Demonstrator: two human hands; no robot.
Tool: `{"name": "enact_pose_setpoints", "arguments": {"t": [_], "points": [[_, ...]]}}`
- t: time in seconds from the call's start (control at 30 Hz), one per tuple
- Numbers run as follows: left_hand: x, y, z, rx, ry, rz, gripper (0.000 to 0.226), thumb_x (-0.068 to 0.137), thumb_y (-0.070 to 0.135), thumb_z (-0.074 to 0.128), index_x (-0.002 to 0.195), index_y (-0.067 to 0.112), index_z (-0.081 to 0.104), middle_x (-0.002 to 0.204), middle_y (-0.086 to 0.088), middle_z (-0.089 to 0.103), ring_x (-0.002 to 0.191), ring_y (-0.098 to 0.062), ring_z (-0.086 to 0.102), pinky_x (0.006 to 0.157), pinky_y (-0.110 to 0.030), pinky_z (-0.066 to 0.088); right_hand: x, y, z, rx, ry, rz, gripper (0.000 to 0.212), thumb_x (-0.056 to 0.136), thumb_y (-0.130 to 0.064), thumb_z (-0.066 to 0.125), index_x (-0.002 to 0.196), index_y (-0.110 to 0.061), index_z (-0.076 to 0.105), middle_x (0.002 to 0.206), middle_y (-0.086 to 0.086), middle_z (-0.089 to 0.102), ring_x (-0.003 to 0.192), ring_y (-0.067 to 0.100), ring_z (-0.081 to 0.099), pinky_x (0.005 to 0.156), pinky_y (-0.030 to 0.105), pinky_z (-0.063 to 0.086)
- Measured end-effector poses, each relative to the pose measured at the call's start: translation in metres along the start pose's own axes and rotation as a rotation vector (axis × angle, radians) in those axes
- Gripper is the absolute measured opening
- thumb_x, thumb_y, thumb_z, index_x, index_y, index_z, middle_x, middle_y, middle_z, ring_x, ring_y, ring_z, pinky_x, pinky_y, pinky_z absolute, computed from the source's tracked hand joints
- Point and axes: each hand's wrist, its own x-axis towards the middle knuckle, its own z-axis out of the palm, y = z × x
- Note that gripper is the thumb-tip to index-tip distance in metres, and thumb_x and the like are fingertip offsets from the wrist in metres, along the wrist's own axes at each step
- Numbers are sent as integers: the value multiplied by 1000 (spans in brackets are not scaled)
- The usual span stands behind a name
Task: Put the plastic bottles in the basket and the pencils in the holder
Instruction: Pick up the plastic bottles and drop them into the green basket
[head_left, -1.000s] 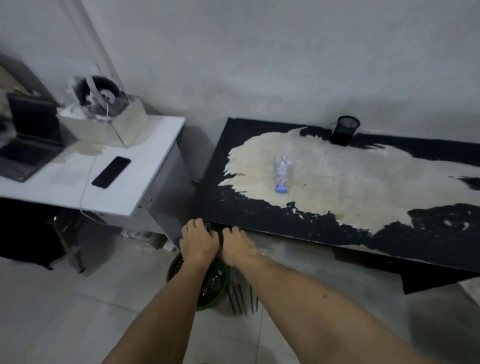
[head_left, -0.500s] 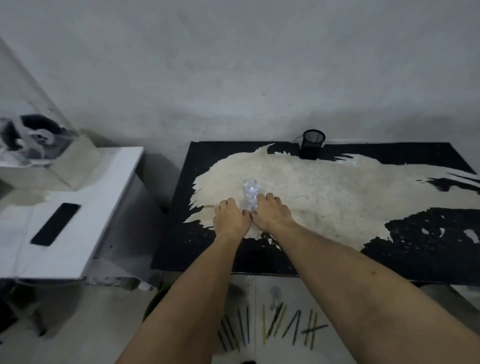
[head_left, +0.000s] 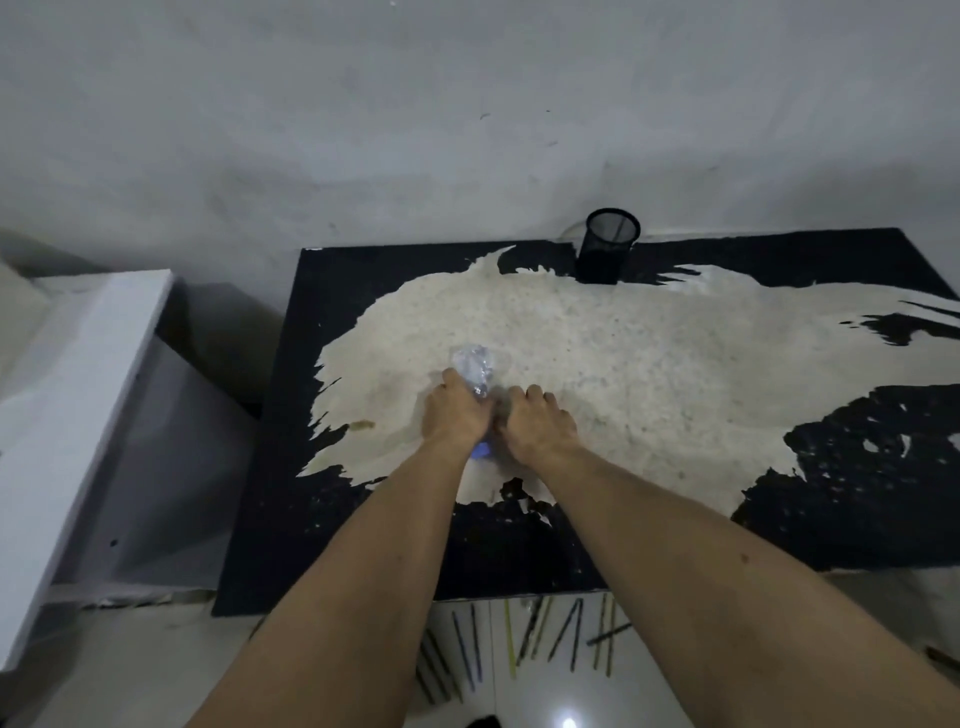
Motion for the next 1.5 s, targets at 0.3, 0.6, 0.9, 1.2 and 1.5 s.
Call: {"name": "enact_pose_setpoints", "arguments": {"t": [0.3, 0.6, 0.9, 1.2, 1.5], "points": [[-29, -4, 1, -110, 20, -35, 51, 80, 36, 67, 118, 10, 45, 101, -5, 60, 78, -20, 55, 65, -32, 44, -29, 0, 6, 64, -24, 3, 37, 103, -26, 39, 135, -11, 47, 134, 14, 49, 125, 32, 47, 100, 46, 43], [-136, -36, -17, -132, 131, -58, 48, 77, 31, 65, 115, 7, 47, 96, -6, 59, 82, -25, 58, 67, -32, 45, -115, 8, 9, 66, 0, -128, 41, 104, -34, 37, 136, -11, 48, 136, 16, 49, 125, 34, 47, 98, 48, 42], [-278, -104, -14, -209, 188, -233, 50, 78, 31, 64, 119, 8, 45, 114, -15, 60, 100, -33, 59, 79, -36, 47, -221, 9, 62, 35, -62, -318, 40, 102, -37, 40, 129, -10, 54, 132, 15, 54, 123, 35, 51, 95, 47, 46], [-319, -206, -8, -169, 152, -381, 48, 80, 29, 65, 116, 3, 47, 115, -20, 60, 103, -38, 60, 89, -47, 51, -250, -30, 141, -60, -255, -387, 40, 103, -36, 39, 128, -12, 58, 134, 13, 58, 124, 34, 53, 100, 44, 47], [-233, -331, 62, -145, 174, -422, 46, 81, 31, 66, 114, 6, 47, 113, -19, 61, 100, -37, 61, 87, -44, 52, -174, -52, 275, -77, -306, -344, 38, 97, -26, 45, 131, -13, 56, 134, 13, 56, 122, 35, 55, 100, 47, 49]]}}
